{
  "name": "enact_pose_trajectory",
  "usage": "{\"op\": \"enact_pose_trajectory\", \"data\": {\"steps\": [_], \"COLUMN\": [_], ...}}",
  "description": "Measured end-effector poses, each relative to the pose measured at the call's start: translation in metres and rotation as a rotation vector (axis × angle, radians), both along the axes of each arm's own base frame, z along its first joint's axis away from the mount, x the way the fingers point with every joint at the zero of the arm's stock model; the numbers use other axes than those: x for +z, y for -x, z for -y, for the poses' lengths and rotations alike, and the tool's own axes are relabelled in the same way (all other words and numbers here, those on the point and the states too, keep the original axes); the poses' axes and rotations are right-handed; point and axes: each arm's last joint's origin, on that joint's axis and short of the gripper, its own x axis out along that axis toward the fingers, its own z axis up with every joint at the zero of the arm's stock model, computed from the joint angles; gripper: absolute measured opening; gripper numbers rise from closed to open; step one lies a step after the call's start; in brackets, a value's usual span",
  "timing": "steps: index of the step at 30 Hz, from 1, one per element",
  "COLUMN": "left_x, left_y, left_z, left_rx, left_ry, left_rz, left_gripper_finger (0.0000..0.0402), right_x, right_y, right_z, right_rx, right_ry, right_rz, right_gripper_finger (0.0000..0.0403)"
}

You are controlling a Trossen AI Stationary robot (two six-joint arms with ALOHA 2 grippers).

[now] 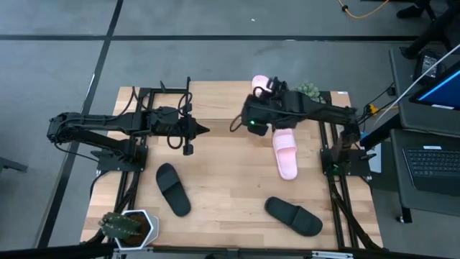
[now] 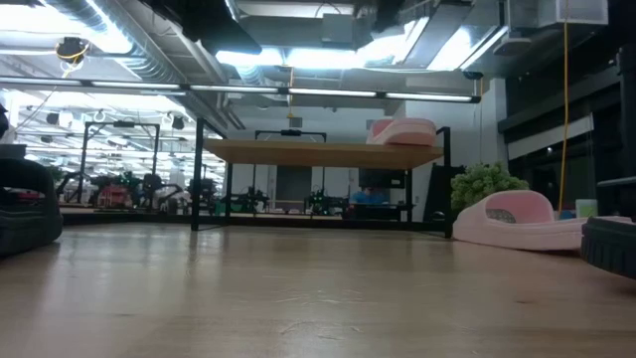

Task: Pick and place slides into the shelf
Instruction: Put the pink slide on the shelf

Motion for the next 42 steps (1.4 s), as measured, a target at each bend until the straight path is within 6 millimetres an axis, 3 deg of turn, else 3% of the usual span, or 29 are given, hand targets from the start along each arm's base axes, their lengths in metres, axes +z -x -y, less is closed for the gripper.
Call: {"op": "enact_pose_trajectory", "data": {"steps": [3, 10, 16, 24, 31, 42], "left_x": [-0.001, -0.001, -0.001, 0.000, 0.002, -0.015], "left_y": [0.000, 0.000, -0.001, -0.001, -0.006, -0.001], "left_z": [0.001, 0.007, 0.013, 0.021, 0.029, 0.040], "left_rx": [-0.005, -0.034, -0.060, -0.098, -0.116, -0.034], "left_ry": [-0.001, -0.006, -0.006, -0.005, -0.021, -0.072], "left_rz": [-0.006, -0.008, -0.008, -0.003, 0.106, 0.185], "left_gripper_finger": [0.0000, 0.0000, 0.0000, 0.0000, 0.0000, 0.0000], "right_x": [-0.009, -0.061, -0.084, -0.111, -0.127, -0.140], "right_y": [0.009, 0.027, 0.055, 0.097, 0.113, 0.135], "right_z": [-0.018, -0.061, -0.085, -0.096, -0.096, -0.085], "right_rx": [-0.003, -0.004, 0.017, 0.108, 0.176, 0.178], "right_ry": [-0.047, -0.046, -0.088, -0.105, -0.116, -0.132], "right_rz": [0.015, 0.061, 0.211, 0.257, 0.299, 0.329], "right_gripper_finger": [0.0094, 0.0015, 0.0014, 0.0005, 0.0012, 0.0019]}}
